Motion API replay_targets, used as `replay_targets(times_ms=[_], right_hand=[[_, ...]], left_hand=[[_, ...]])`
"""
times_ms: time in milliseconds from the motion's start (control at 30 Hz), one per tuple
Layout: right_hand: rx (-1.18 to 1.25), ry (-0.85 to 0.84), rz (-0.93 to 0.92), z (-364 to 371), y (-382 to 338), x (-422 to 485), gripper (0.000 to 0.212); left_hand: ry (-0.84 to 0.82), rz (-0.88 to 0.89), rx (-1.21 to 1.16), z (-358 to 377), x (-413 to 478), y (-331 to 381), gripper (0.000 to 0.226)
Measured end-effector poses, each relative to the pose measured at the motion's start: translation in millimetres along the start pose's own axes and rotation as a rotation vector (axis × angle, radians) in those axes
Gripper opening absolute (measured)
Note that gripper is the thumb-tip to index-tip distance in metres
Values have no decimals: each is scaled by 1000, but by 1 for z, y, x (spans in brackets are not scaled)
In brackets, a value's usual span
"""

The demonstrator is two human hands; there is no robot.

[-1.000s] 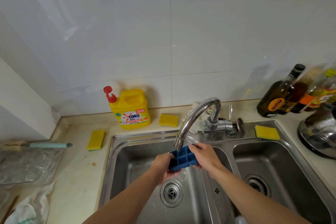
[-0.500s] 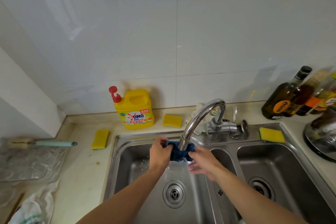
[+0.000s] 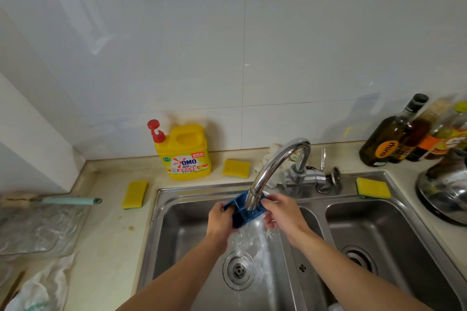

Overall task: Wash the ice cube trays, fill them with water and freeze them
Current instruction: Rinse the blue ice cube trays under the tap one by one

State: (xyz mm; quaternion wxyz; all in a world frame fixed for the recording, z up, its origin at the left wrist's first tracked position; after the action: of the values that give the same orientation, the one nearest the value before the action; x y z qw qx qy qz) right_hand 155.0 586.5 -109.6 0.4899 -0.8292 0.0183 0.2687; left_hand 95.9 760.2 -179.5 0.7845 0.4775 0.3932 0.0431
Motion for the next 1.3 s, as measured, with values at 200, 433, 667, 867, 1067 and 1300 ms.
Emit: replay_targets(times_ms=[200,433,667,867,1067,1300], right_hand=[[53,69,4,-14,4,-6,10],[92,89,39,-11,5,-4,16],[-52,-92,222,7,24,-10,26],[-191,-280,267,26,34,-15,19],[-228,-342,231,41,33,-14,21],[-128,-275,232,35,32,-5,26]], left_hand=[[-133,-199,86,22,-5,-22,19],[-175,-255,16,21,-15,-18,22],[-77,-199,131,-10,-13,-8,28],[-107,94,586,-16,-10,21,33],[-108,453,1094,-1,-19,67,27],[-169,612,1224,1,-18,77,24]])
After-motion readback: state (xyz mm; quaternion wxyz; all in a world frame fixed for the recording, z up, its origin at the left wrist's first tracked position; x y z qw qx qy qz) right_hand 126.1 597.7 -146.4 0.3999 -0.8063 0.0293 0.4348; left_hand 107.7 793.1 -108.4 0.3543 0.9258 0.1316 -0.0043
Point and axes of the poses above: each hand's wrist, its own x-axis towards the middle knuckle, its own z-axis out of the palm, y = z × x, the point moved 5 cm from there along x, towards the middle knuckle, and after that the axes turned 15 degrees about -x, right-handed, at the moved point
